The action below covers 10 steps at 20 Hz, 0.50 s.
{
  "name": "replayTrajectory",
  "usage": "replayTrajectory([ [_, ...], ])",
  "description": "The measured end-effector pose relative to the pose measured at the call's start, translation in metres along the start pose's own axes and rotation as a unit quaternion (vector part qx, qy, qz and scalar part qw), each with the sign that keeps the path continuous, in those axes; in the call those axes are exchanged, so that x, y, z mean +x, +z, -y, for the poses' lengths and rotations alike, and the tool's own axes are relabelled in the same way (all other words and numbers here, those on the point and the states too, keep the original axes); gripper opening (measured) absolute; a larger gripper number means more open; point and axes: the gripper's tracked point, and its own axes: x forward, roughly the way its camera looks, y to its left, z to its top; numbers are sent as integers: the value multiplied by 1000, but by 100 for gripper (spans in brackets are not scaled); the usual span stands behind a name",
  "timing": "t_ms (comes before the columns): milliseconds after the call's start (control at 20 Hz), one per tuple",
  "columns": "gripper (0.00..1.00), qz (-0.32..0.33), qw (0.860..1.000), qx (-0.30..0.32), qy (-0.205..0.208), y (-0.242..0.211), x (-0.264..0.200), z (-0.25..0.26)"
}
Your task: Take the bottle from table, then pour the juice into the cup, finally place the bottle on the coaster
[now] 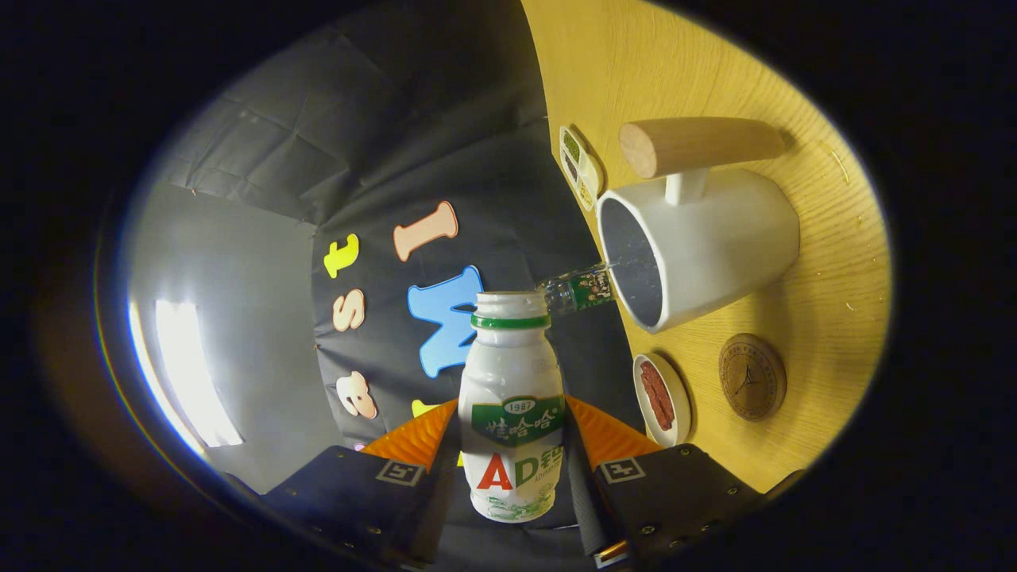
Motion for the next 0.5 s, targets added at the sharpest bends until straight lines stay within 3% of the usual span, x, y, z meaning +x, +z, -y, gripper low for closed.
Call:
replayTrajectory([
  [500, 65, 5, 1000, 18, 8, 0, 2, -4],
])
